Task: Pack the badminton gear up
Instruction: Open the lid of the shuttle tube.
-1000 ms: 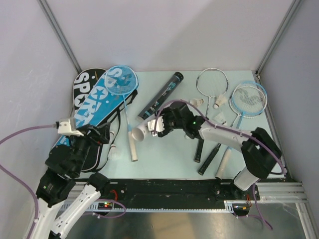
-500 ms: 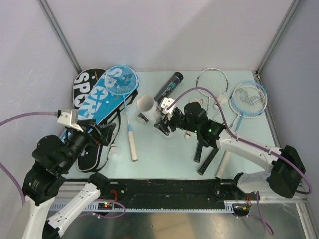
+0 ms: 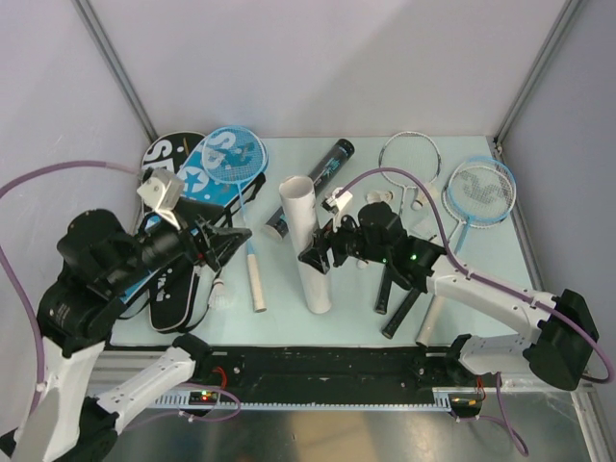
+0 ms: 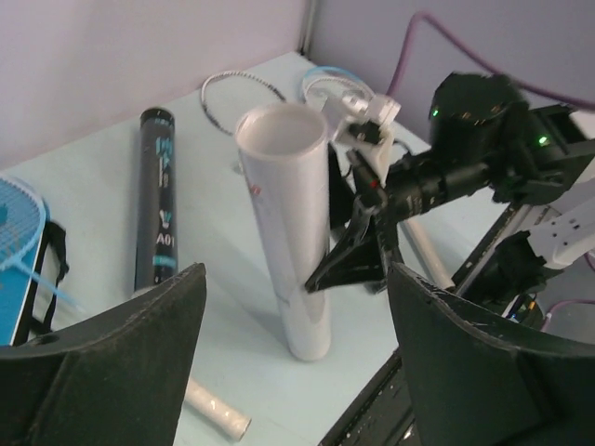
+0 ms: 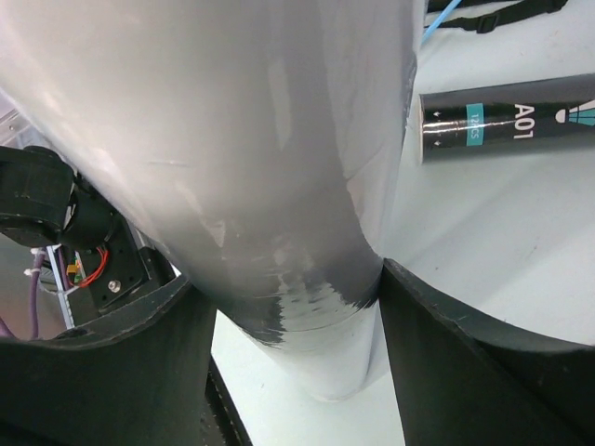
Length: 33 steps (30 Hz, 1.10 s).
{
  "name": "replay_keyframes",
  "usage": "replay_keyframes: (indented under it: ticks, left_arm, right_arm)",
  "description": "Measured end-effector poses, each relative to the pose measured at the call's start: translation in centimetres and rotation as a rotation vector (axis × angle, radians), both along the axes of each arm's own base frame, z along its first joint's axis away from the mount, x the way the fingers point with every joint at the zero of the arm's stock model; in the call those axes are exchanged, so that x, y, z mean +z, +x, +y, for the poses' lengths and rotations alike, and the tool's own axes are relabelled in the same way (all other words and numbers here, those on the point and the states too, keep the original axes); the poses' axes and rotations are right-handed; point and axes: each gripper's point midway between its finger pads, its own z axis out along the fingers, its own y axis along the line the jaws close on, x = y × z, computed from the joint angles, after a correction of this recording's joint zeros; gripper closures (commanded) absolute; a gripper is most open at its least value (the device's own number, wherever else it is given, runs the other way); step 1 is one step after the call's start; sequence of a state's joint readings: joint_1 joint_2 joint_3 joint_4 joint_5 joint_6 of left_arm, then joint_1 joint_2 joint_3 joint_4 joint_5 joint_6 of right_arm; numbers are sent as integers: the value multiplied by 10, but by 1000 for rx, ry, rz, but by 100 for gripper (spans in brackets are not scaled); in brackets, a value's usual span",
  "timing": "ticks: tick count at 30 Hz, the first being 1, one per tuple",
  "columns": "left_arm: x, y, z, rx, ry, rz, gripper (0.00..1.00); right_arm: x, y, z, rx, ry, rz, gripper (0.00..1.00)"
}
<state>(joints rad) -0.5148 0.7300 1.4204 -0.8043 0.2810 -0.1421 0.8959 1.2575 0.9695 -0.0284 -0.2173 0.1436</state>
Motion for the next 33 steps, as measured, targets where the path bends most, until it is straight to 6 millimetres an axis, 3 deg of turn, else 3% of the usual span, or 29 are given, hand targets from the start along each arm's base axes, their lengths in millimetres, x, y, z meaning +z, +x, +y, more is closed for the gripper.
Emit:
replay_keyframes:
  ticks: [6, 11, 20, 25, 29, 31, 33]
  left_arm:
    - [38, 10, -23, -96, -15, -24, 27]
    - [44, 26, -42, -146, -14, 8, 28]
    - [7, 63, -72, -195, 42, 150, 33]
    - [-18, 77, -84, -216, 71, 223, 42]
    - [-38, 81, -85, -215, 93, 261, 56]
    - [-41, 83, -84, -208, 92, 256, 66]
    - [-43, 81, -82, -203, 88, 251, 83]
  right_arm:
    - [-1, -7, 2, 3, 10, 42, 61]
    - [-1, -13, 4, 27, 14, 59, 60]
    - [-4, -26, 11, 90, 22, 93, 60]
    - [-6, -30, 22, 130, 33, 99, 61]
    - [-8, -35, 25, 147, 32, 108, 61]
    - [-8, -38, 26, 152, 30, 113, 60]
    - [-10, -40, 26, 157, 26, 119, 60]
